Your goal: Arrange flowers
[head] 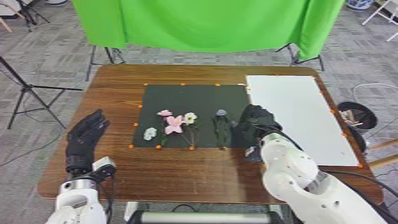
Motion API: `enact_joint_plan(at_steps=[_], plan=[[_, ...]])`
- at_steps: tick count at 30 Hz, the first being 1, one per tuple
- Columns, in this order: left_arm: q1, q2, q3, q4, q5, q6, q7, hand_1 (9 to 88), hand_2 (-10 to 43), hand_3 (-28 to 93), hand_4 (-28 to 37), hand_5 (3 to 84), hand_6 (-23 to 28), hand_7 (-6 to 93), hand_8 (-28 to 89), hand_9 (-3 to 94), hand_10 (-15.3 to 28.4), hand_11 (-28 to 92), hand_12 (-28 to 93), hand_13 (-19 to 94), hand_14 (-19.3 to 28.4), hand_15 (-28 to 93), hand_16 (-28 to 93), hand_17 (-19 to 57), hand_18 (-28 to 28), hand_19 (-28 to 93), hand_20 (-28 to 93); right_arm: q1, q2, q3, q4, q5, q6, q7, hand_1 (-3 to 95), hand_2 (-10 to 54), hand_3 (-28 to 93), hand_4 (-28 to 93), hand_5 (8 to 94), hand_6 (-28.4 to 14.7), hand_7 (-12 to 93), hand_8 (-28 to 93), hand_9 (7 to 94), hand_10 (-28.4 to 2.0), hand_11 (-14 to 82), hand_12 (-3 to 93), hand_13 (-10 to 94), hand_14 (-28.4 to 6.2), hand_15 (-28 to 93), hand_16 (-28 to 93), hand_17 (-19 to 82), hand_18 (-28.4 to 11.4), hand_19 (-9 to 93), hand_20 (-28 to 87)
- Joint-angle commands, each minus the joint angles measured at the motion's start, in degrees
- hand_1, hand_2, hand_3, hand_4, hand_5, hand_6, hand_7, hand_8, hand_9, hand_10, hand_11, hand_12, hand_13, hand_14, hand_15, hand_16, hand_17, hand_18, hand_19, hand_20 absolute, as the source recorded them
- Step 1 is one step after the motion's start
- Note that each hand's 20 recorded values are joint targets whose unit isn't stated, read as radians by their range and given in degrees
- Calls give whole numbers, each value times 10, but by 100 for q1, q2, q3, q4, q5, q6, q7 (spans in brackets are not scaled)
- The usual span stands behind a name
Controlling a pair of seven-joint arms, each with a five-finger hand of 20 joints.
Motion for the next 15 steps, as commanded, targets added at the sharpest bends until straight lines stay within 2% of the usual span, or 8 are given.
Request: enact_joint_plan(at_steps=[1,7,10,13,14,15], plan=[[33,2,-26,6,-40,-80,31,401,-95,713,-134,461,14,211,-105,394,113,231,104,367,141,224,-17,153,104,79,231,-32,19,105,-58,222,-312,24,452,-95,659,-128,731,-15,144,21,810,-122,123,121,937,-3,615,239,682,-122,932,493],[24,7,-31,6,-31,-76,22,398,-95,715,-136,460,13,209,-105,394,113,230,105,367,142,224,-16,151,103,78,229,-69,16,266,-175,386,-567,-14,395,-95,700,-125,676,-11,146,-96,775,-141,113,123,937,0,601,253,677,-120,932,495],[22,0,-26,7,-33,-61,33,396,-95,715,-135,460,13,210,-104,394,114,229,104,366,142,223,-16,150,102,77,229,-68,8,370,-260,521,-797,-4,367,-95,697,-123,654,-12,143,-99,757,-145,109,122,937,-3,594,255,671,-120,932,496],[102,3,-57,-29,-41,-73,52,397,-95,714,-136,460,14,209,-104,394,113,229,105,366,142,223,-15,149,103,77,229,-101,36,431,-379,594,-893,20,352,-95,692,-124,632,-12,134,-99,738,-154,100,118,937,-6,586,259,668,-120,932,496],[39,0,-27,7,-29,-63,21,396,-95,714,-136,460,14,209,-105,394,114,229,105,366,142,223,-15,149,103,77,229,-95,19,470,-365,612,-924,12,349,-95,691,-124,625,-12,131,-98,735,-156,98,117,937,-7,584,260,667,-120,932,495],[38,-3,-22,10,-36,-66,40,397,-95,714,-137,459,14,209,-104,394,114,228,105,366,142,223,-15,148,103,77,228,-103,12,508,-383,622,-943,0,346,-95,689,-124,619,-12,129,-97,733,-157,97,117,937,-8,582,262,667,-120,932,494]])
